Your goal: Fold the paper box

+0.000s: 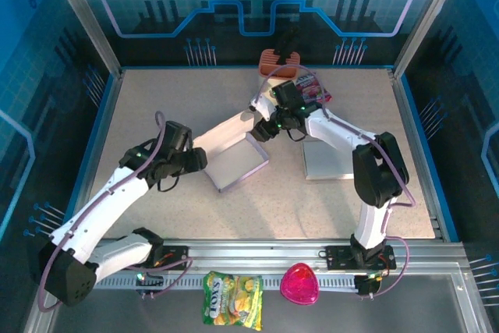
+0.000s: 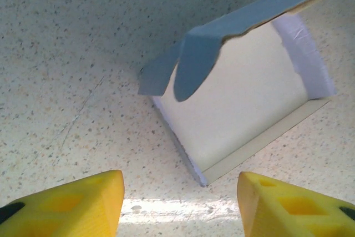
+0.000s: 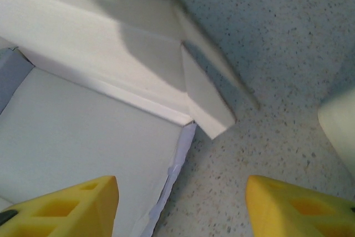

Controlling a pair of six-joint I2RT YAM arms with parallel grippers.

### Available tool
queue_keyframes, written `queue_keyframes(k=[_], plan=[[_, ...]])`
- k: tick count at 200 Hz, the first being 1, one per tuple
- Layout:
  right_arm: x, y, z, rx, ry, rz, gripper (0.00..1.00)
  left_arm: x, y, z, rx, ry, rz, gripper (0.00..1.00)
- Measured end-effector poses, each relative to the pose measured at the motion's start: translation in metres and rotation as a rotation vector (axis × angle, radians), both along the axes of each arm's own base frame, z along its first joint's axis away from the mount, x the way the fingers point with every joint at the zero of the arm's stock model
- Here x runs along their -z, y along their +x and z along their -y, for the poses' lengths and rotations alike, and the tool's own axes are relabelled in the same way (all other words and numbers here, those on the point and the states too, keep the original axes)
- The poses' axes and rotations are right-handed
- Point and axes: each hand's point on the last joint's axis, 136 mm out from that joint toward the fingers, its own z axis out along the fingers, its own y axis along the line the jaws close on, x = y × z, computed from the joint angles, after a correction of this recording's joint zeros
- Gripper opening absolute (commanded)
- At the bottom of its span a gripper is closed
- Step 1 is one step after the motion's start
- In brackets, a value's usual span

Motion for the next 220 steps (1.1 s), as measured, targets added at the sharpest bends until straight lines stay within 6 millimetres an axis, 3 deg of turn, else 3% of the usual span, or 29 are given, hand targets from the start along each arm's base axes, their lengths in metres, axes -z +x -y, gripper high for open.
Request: queue_keyframes(k=[39, 80, 173, 220], plan=[[-0.007, 0.010, -0.013, -0.060, 0.027, 0.009, 0.60, 0.014, 0.013, -0.001, -0.002, 0.036, -0.025, 0.57], [-0.008, 0.010, -0.022, -0.111, 0.046, -0.011, 0.48, 0.028, 0.032, -0.005, 0.002, 0.083, -0.029, 0.50], [-0.005, 0.005, -0.026, -0.135, 0.062, -0.047, 0.15, 0.036, 0.058, -0.014, 0.038, 0.172, 0.004, 0.14], [-0.005, 0.010, -0.025, -0.109, 0.059, -0.029, 0.03, 0.036, 0.061, -0.018, 0.041, 0.198, 0.008, 0.04]])
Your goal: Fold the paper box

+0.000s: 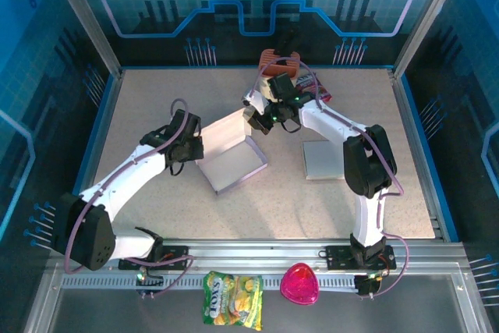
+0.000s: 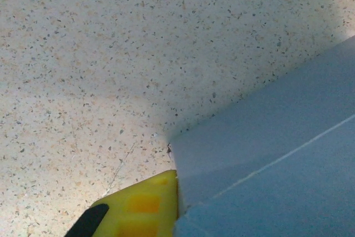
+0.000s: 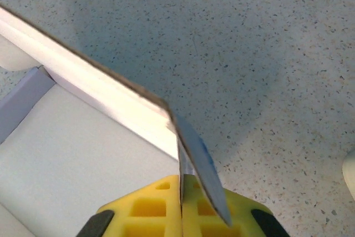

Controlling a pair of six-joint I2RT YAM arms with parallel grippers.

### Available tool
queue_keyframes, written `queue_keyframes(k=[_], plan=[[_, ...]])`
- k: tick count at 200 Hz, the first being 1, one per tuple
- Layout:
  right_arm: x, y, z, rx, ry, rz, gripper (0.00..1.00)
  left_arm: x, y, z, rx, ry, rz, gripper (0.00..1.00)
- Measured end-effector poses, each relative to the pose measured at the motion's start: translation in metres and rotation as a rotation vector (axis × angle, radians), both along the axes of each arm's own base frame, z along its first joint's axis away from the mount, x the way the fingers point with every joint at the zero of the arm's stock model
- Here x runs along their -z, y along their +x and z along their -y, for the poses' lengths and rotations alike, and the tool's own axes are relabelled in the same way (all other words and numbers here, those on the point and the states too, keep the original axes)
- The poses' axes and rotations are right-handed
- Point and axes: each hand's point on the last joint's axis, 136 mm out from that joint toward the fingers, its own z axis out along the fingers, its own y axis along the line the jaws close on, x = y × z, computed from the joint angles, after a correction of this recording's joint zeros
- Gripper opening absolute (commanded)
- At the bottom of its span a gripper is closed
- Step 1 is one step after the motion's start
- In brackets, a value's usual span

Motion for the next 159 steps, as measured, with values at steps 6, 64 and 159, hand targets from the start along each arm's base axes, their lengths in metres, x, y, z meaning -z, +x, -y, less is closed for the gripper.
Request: queue_keyframes(k=[6, 64, 159], plan=[[-0.001, 0.000, 0.001, 0.005, 0.001, 0.001, 0.01, 0.000, 0.000, 0.000, 0.002, 0.001, 0.001, 0.03], [-0.003, -0.009, 0.010, 0.093, 0.004, 0.020, 0.00, -0.001, 0.006, 0.001, 0.001, 0.004, 0.017, 0.00], [-0.022, -0.022, 0.051, 0.550, 0.223, 0.136, 0.00, -0.022, 0.062, 0.033, 0.013, -0.104, 0.216, 0.00]])
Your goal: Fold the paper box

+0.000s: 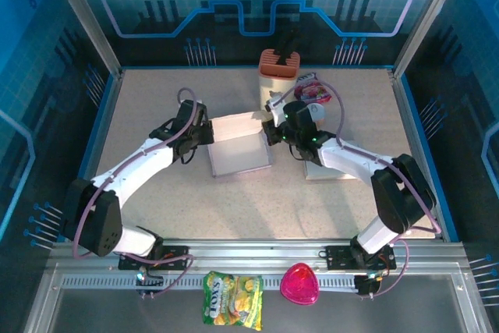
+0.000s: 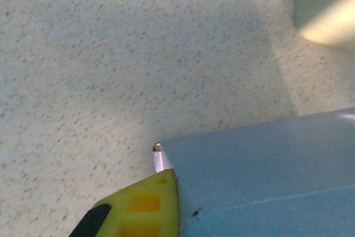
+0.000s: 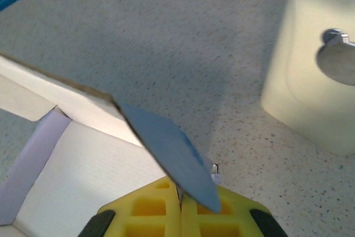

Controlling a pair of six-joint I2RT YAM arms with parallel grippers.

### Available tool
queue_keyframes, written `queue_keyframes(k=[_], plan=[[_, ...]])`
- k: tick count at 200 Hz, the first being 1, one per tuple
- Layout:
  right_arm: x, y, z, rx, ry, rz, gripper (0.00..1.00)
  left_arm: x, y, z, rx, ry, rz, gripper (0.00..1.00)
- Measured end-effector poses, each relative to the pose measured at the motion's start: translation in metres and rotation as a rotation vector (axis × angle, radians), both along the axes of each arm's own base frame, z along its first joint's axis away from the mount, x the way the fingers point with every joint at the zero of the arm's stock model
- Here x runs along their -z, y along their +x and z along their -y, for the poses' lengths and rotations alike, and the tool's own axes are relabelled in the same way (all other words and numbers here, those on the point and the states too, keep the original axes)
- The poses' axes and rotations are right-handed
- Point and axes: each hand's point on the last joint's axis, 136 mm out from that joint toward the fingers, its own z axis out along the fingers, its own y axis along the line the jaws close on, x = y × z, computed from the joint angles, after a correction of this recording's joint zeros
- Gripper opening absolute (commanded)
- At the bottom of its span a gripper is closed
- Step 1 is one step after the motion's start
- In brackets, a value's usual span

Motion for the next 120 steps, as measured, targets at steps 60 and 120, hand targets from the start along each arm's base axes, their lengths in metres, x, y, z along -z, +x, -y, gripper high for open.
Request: queue_keyframes(k=[60, 120], plan=[[-0.003, 0.009, 0.004, 0.112, 0.060, 0.068, 0.00, 0.017, 0.002, 0.013, 0.030, -0.061, 0.061, 0.00], [0.009, 0.008, 0.012, 0.156, 0.055, 0.093, 0.00, 0.026, 0.002, 0.024, 0.042, -0.060, 0.100, 0.00]])
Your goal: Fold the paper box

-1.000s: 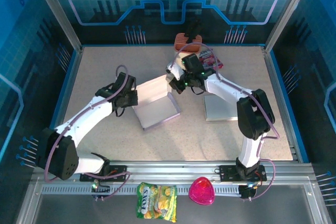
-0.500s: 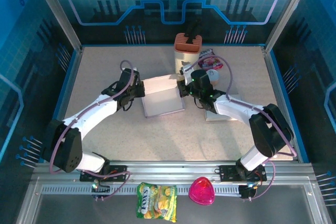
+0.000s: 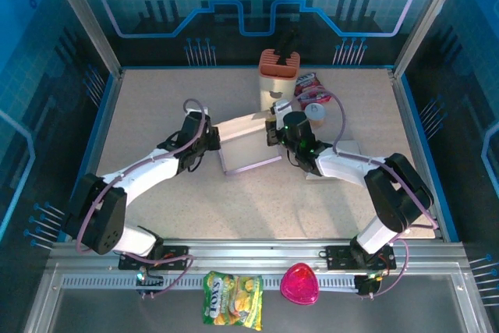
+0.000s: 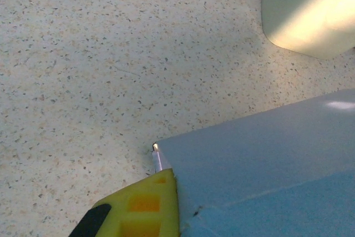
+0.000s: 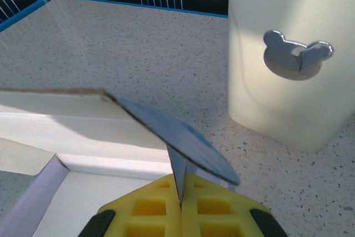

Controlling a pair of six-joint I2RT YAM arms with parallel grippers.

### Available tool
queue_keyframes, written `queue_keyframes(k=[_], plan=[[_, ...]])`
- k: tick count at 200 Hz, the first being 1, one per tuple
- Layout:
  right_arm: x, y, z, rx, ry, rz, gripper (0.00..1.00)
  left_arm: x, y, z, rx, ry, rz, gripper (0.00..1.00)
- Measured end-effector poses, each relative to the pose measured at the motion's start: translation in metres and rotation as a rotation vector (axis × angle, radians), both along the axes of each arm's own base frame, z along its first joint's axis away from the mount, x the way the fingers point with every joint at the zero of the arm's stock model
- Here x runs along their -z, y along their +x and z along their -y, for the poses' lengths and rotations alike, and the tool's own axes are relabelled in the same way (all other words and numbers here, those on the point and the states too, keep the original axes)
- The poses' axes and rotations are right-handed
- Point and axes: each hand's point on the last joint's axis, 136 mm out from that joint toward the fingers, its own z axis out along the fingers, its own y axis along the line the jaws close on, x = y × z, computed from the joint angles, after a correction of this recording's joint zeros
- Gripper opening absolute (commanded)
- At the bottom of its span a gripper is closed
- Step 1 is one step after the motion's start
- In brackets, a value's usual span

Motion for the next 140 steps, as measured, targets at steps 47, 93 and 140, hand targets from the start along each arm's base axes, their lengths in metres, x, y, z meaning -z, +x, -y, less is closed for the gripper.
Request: queue_keyframes(k=[47, 93, 140], plan=[[0.013, -0.005, 0.009, 0.019, -0.013, 0.011, 0.00, 0.005, -0.004, 0.008, 0.004, 0.050, 0.069, 0.00], [0.029, -0.020, 0.019, 0.018, -0.040, 0.012, 0.05, 0.010, -0.010, 0.015, 0.025, 0.100, 0.144, 0.00], [0.036, -0.035, 0.021, 0.018, -0.065, -0.003, 0.09, 0.013, -0.017, 0.018, 0.020, 0.108, 0.195, 0.00]])
